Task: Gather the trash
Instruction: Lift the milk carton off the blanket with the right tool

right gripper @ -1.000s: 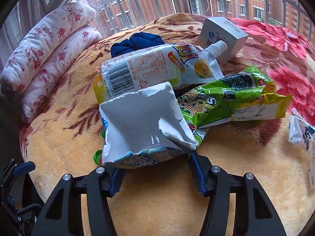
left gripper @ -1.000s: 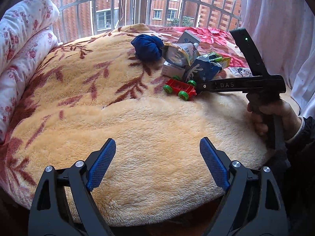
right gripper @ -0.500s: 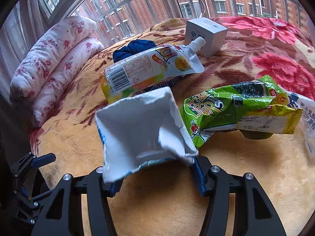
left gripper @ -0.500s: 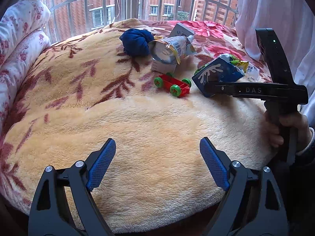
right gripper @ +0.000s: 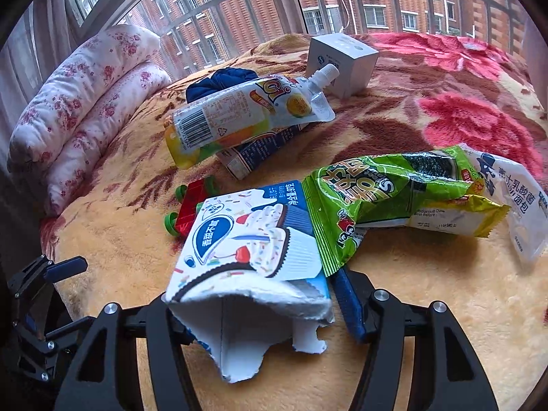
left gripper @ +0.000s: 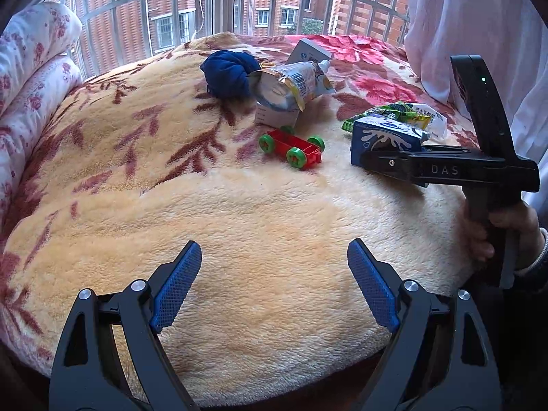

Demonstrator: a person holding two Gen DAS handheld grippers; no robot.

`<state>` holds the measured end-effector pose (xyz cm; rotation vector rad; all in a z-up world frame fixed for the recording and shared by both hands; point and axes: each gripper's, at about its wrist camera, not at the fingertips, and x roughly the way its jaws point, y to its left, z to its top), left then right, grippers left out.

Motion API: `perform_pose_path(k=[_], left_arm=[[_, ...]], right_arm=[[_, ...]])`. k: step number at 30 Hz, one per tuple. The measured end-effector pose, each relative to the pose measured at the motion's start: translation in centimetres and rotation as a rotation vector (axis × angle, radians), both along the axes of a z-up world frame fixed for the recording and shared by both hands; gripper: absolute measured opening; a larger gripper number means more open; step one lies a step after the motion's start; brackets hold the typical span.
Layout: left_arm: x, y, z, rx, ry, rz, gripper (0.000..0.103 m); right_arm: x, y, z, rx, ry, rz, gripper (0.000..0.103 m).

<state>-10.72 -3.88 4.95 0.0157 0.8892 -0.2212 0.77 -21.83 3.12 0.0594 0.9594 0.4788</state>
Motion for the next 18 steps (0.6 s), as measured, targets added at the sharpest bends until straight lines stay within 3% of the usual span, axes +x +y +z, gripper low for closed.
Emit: perform_pose_path(k=[7,10,18], left_arm=[[0.1,-0.4,-0.2,-0.011,0.003,-0.014,0.085],[0.0,-0.8,-0.2,-0.003,-0.001,-0.023,0.085],[0.7,-0.9,-0.2,0.010,-0.018,-0.014,0.085]], right_arm=[[-1.3,-0.3,0.5,-0.066,-0.050,-0.020,0.062],[-2.0,-0.4,0.4,-0.093,-0.062,-0.029,0.071],[-3.3,-1.5,0.6,-0.073,-0.101,-0.091,0.070]])
